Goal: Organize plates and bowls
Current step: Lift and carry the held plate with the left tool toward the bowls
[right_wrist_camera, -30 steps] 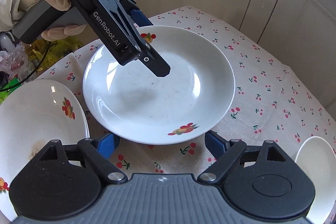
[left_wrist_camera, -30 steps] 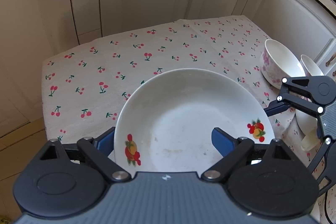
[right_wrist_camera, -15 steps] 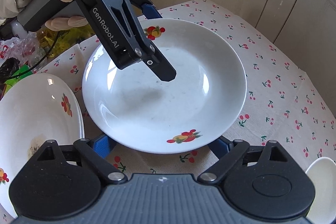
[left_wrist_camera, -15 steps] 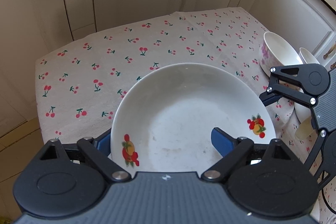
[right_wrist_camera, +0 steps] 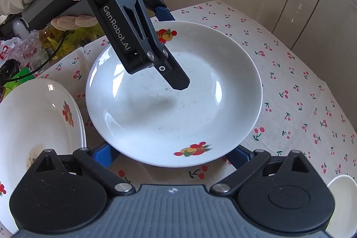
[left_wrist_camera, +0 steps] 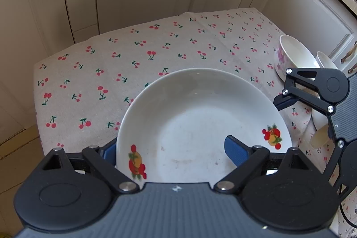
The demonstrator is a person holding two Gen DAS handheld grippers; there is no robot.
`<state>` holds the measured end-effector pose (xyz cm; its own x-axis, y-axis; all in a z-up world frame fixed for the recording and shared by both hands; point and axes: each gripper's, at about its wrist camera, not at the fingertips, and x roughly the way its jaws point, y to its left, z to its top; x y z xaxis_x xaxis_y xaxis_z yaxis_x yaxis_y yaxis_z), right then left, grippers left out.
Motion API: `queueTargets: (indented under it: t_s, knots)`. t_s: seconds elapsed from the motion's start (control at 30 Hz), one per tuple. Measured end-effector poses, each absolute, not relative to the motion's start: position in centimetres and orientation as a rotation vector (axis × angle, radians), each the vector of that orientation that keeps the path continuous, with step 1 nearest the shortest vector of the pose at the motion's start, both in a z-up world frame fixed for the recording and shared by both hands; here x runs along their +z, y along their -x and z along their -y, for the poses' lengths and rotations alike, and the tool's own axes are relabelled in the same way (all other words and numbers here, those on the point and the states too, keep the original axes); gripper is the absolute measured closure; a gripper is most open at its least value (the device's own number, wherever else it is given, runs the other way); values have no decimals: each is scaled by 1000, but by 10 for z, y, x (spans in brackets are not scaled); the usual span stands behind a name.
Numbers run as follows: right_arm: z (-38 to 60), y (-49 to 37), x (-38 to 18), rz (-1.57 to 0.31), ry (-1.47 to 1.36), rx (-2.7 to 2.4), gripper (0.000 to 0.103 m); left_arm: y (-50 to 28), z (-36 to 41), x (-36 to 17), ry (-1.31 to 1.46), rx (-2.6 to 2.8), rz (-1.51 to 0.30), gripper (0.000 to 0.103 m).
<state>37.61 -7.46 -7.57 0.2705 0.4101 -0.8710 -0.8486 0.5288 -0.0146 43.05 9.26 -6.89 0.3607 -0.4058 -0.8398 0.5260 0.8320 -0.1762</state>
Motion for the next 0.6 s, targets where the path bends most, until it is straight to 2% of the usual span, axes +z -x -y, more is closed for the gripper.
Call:
queueTargets:
  t_s: [0.6]
  knots:
    - [83, -366, -66, -889, 540, 900, 1, -430, -90, -60, -132, -602, -1034, 10]
